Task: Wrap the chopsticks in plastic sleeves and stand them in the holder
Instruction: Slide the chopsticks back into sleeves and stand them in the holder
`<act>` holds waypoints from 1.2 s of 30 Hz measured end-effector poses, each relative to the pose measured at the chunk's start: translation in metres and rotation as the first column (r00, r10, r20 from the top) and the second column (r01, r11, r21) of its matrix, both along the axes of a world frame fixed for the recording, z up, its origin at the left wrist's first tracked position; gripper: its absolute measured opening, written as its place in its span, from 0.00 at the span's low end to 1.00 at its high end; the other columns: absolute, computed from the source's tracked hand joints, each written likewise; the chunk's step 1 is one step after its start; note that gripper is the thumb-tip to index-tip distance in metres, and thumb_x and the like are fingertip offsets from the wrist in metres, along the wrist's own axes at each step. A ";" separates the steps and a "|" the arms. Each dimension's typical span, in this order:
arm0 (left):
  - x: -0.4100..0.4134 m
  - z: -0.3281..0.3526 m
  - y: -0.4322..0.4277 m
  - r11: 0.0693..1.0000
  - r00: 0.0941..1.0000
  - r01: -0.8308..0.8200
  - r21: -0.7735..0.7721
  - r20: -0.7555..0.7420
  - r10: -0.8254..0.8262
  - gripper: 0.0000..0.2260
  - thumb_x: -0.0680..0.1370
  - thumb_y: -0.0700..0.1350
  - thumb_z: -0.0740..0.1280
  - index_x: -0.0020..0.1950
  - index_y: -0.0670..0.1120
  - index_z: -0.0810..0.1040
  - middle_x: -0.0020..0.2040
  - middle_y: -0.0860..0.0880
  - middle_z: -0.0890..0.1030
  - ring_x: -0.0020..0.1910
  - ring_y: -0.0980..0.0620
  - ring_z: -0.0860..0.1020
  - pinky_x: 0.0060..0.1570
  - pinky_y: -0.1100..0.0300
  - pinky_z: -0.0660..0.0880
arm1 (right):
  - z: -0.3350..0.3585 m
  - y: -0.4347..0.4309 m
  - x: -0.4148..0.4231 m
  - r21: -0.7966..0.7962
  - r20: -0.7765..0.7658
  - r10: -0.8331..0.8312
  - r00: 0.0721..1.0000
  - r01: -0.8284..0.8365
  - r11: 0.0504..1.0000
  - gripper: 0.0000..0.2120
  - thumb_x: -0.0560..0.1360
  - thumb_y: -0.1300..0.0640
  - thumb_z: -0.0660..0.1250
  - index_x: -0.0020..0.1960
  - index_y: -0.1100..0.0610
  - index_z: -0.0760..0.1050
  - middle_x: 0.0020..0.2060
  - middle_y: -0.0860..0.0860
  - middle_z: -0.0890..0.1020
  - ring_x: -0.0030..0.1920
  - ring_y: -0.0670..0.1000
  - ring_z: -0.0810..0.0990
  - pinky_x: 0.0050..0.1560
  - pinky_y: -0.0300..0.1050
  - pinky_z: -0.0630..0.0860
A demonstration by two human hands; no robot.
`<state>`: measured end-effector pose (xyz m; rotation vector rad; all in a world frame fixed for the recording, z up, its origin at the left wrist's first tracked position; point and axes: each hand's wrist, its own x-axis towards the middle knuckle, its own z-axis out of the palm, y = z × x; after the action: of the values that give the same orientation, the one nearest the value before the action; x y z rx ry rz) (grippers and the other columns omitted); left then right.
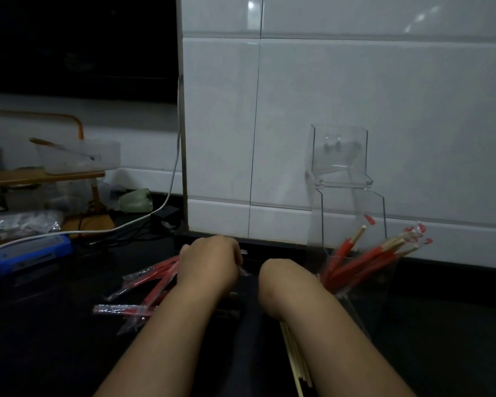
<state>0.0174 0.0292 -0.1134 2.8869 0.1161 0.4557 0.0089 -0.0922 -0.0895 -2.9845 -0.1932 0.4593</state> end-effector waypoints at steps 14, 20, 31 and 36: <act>-0.004 0.004 -0.007 0.916 0.951 0.108 -0.385 0.309 0.018 0.03 0.77 0.46 0.70 0.47 0.55 0.82 0.43 0.55 0.84 0.49 0.51 0.81 0.56 0.50 0.75 | -0.013 -0.001 0.008 0.087 0.063 -0.085 0.994 0.079 0.993 0.18 0.78 0.59 0.66 0.67 0.62 0.73 0.64 0.59 0.76 0.63 0.59 0.77 0.58 0.49 0.75; -0.002 0.003 -0.007 0.861 0.861 0.273 -0.429 0.509 -0.020 0.08 0.76 0.42 0.71 0.53 0.53 0.84 0.40 0.60 0.77 0.42 0.53 0.77 0.51 0.54 0.76 | -0.014 0.003 0.006 0.105 0.097 -0.114 0.989 0.104 0.989 0.17 0.75 0.59 0.70 0.63 0.58 0.74 0.57 0.56 0.79 0.57 0.57 0.79 0.47 0.48 0.74; -0.013 0.009 -0.010 0.822 0.484 0.432 -0.370 0.865 0.135 0.07 0.78 0.46 0.66 0.50 0.46 0.83 0.41 0.58 0.78 0.39 0.53 0.76 0.41 0.56 0.74 | 0.005 -0.002 -0.010 0.583 0.521 -0.202 0.829 -0.173 0.794 0.05 0.75 0.62 0.62 0.47 0.53 0.71 0.47 0.52 0.76 0.44 0.53 0.74 0.38 0.44 0.70; -0.010 0.007 -0.007 0.717 0.424 0.501 -0.485 0.860 0.285 0.06 0.79 0.45 0.69 0.53 0.49 0.83 0.45 0.53 0.83 0.43 0.54 0.81 0.45 0.49 0.80 | 0.005 -0.001 -0.003 0.848 0.482 -0.418 0.770 -0.289 0.445 0.11 0.76 0.66 0.60 0.45 0.51 0.76 0.44 0.46 0.80 0.45 0.48 0.79 0.43 0.33 0.75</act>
<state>0.0074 0.0225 -0.1063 1.5268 -0.0981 1.5079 0.0058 -0.0930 -0.0844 -1.8763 -0.2568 -0.5902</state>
